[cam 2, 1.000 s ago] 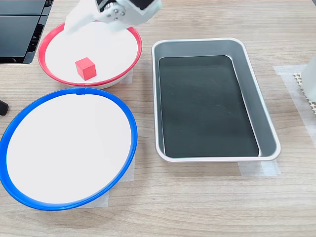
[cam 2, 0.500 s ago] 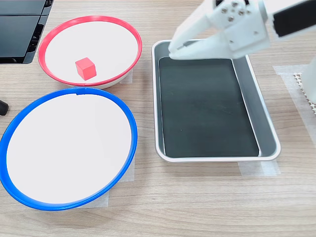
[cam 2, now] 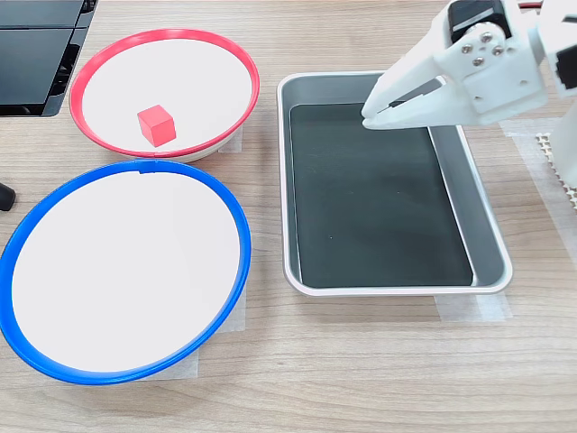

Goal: Move a red block from tray to red dish

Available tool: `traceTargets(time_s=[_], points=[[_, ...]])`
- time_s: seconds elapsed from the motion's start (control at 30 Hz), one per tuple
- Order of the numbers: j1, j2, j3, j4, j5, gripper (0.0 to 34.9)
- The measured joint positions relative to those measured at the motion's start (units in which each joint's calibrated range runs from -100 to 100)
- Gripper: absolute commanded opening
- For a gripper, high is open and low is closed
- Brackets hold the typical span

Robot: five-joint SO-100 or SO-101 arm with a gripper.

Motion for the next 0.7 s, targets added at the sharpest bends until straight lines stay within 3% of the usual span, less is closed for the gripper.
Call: traceTargets(time_s=[0.7], points=[[-0.5,-1.6,0.0,1.8,0.3,0.4]])
